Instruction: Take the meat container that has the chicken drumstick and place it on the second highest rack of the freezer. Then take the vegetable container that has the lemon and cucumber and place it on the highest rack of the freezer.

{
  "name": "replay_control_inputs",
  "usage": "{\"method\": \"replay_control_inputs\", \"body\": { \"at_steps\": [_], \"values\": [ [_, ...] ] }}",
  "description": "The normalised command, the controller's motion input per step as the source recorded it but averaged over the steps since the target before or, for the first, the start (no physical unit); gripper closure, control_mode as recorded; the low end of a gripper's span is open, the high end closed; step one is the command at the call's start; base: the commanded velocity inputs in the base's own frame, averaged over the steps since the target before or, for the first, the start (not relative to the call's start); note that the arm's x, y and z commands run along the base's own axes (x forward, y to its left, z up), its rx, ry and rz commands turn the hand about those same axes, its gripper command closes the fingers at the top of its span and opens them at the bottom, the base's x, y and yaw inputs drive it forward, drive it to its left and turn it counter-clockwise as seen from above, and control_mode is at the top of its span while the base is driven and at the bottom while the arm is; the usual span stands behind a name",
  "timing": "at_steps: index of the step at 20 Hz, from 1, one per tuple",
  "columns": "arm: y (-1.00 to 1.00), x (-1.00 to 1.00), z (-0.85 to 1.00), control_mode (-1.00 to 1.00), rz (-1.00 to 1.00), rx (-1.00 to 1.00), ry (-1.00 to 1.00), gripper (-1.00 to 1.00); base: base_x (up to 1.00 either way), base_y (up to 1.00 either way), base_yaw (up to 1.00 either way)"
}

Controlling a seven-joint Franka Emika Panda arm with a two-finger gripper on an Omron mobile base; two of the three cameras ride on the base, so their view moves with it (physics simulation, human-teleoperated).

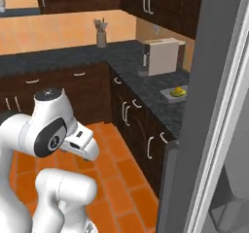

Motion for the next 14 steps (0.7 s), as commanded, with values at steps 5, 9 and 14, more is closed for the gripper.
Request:
{"method": "replay_control_inputs", "body": {
  "at_steps": [5, 9, 14],
  "values": [
    [0.00, 0.00, 0.00, 1.00, 0.00, 0.00, 0.00, -1.00, 0.68, 0.17, -0.71],
    [0.00, 0.00, 0.00, 1.00, 0.00, 0.00, 0.00, -1.00, 1.00, 0.92, -0.60],
    [0.00, 0.00, 0.00, 1.00, 0.00, 0.00, 0.00, -1.00, 1.00, 0.95, -0.34]
  ]
}}
